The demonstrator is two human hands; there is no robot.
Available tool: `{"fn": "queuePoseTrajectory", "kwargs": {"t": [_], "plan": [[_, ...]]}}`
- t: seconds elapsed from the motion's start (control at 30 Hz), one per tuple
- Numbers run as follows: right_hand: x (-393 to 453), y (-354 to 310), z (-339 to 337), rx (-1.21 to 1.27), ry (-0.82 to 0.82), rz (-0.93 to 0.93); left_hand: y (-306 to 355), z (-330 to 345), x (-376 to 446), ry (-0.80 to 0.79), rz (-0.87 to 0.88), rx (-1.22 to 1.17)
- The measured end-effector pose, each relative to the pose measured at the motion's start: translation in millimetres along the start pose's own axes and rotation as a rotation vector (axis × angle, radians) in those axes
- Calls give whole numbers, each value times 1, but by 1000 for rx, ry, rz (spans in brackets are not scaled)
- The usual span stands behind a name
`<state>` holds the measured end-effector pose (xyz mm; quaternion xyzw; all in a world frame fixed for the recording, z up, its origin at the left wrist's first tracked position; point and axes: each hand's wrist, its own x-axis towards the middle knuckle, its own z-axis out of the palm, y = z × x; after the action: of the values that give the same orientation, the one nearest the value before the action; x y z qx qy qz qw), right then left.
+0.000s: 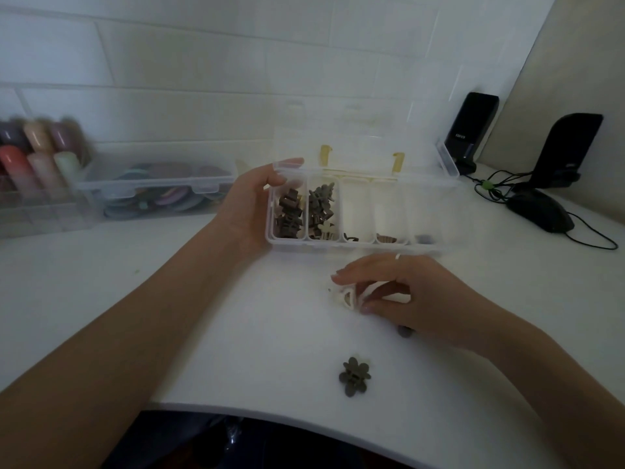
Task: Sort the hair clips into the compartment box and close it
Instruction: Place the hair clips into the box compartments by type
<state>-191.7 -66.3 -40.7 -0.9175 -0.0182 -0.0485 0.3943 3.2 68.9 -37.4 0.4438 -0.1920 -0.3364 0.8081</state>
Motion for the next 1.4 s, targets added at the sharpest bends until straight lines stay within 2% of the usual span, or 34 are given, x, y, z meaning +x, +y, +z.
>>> {"fn": "queuePoseTrajectory", "kwargs": {"t": [0.2, 0.43, 0.6, 0.77, 0.93, 1.27, 1.4], "plan": [[2, 0, 0, -51, 61, 21, 0, 0, -1, 1, 5, 4], [5, 1, 11, -133, 40, -196, 0, 0, -1, 7, -3, 15], [5, 0, 11, 6, 142, -74, 1, 1, -1, -1, -12, -4], [5, -1, 13, 102, 216, -81, 0, 0, -1, -7, 0, -3], [6, -1, 17, 56, 191, -81, -1, -1, 0, 0, -1, -4], [8, 3, 16, -187, 182, -117, 0, -2, 2, 9, 9, 10], [7, 2, 17, -160, 189, -132, 0, -2, 1, 13, 10, 21]]}}
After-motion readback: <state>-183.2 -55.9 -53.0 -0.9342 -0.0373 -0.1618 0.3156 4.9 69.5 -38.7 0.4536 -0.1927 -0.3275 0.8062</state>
